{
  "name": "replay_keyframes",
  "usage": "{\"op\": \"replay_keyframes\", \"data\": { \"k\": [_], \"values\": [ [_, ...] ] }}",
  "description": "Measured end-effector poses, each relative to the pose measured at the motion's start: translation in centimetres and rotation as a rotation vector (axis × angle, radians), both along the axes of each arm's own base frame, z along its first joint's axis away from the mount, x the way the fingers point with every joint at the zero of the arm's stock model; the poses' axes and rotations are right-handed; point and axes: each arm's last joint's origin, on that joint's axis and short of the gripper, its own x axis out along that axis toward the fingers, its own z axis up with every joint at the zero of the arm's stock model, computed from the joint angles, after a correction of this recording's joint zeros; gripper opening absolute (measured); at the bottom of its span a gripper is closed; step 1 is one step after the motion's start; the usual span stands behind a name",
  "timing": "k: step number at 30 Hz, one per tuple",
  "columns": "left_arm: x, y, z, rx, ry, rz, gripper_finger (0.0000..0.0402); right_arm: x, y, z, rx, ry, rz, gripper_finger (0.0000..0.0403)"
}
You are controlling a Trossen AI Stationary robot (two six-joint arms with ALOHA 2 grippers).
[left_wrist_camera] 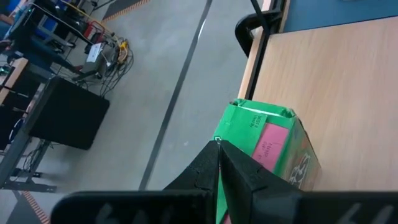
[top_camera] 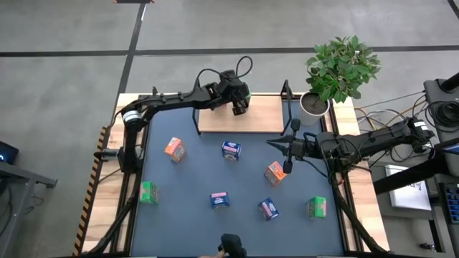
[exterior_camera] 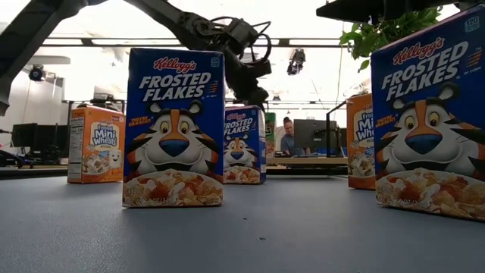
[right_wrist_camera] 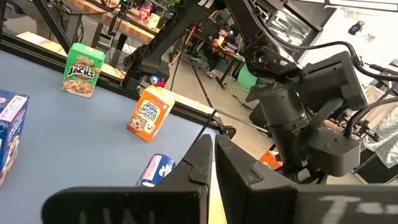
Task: Stack cereal on shelf
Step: Put the center green cereal box on the shelf
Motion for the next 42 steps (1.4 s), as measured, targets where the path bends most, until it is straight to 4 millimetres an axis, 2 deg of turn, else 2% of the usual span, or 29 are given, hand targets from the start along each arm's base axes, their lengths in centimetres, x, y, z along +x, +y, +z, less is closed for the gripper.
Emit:
{"op": "replay_keyframes", "data": {
  "k": [7,16,33,42],
  "values": [
    [-0.7,-1.1,2.1,0.047,0.022,-0.053,0.0,0.0,0.0,0.0,0.0,0.002,0.0,0.0011],
    [-1.2,-0.6,0.9,-0.006,0.093,-0.058,0.0,0.0,0.0,0.0,0.0,0.002,0.0,0.0011],
    [-0.8,-0.8,0.3,-0.128,-0.03,0.048,0.0,0.0,0.0,0.0,0.0,0.002,0.0,0.0011],
    [-0.9,-1.4,3.3,-0.122,-0.055,0.037,0.0,0.0,0.0,0.0,0.016,-0.002,-0.001,0.0011]
  ]
}}
